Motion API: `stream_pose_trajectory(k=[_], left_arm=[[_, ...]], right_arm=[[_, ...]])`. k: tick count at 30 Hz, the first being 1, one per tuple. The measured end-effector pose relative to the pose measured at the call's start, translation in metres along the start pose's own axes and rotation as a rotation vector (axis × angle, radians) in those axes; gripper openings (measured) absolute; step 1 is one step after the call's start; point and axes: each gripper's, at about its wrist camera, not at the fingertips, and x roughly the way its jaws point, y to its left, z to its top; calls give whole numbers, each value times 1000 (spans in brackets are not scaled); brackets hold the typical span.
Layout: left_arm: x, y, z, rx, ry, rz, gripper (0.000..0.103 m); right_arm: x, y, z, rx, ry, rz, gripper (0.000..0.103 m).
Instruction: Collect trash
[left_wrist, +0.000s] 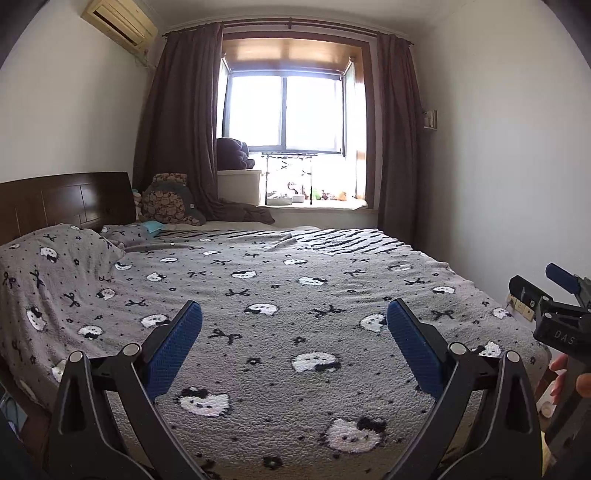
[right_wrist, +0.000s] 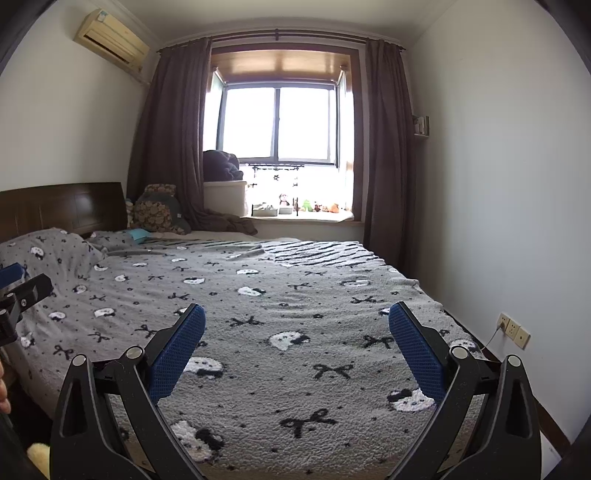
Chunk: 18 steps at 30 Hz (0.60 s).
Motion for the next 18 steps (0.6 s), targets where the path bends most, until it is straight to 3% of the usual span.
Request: stream_pose_trajectory(k=[3, 18], left_arm=[[0, -2, 0, 15, -7, 34, 95], [8, 1, -1, 21, 31, 53, 95]], right_arm=[[1, -2, 0, 0, 4, 0, 100], [5, -4, -2, 7, 12, 9, 100]])
